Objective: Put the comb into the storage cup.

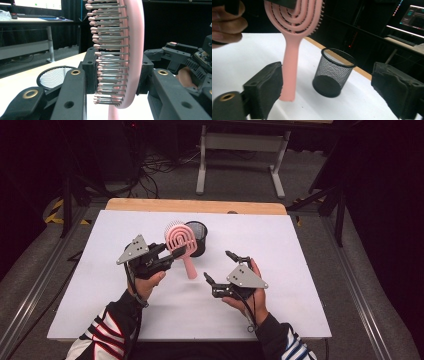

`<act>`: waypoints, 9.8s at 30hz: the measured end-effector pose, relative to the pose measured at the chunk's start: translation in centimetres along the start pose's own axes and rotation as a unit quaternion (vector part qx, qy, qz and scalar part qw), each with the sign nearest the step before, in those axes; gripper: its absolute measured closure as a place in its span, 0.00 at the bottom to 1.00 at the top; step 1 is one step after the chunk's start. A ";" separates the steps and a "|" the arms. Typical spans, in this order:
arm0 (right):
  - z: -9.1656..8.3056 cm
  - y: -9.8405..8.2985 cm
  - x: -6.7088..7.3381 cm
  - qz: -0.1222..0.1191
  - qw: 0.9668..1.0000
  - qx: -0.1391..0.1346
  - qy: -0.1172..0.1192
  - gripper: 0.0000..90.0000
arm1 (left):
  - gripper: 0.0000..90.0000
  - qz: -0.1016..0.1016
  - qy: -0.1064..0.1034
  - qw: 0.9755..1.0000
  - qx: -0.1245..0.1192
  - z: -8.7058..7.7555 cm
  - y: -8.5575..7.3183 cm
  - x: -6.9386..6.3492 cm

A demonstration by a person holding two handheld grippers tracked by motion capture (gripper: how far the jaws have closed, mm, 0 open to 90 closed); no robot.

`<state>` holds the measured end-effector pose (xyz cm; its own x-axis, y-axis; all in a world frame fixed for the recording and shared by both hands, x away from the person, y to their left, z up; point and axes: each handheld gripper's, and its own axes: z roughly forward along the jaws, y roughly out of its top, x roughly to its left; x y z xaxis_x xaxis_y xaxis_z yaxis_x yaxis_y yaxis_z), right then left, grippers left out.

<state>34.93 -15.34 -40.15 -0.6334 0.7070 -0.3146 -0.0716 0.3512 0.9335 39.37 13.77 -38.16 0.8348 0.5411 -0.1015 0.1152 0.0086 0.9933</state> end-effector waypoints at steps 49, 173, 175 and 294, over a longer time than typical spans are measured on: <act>-8.1 -5.7 -4.9 -0.016 0.997 0.035 -0.067 0.12 | 0.70 0.033 0.035 0.999 -0.013 -1.3 1.5 1.0; -8.3 -7.0 -4.9 0.013 0.998 0.032 -0.061 0.06 | 0.70 -0.048 0.090 0.995 0.006 8.6 3.7 7.7; -8.3 -7.0 -4.9 0.013 0.998 0.031 -0.061 0.06 | 0.70 -0.048 0.089 0.995 0.006 8.6 3.6 7.7; -7.8 -7.2 -4.6 0.006 0.998 0.046 -0.046 0.06 | 0.19 -0.025 0.173 0.982 0.074 5.7 0.2 10.1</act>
<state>32.32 -25.93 -44.07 -0.5601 0.7631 -0.3226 0.0082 0.3944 0.9189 50.87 14.44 -39.27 0.5955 0.7972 -0.0995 0.2492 -0.0655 0.9662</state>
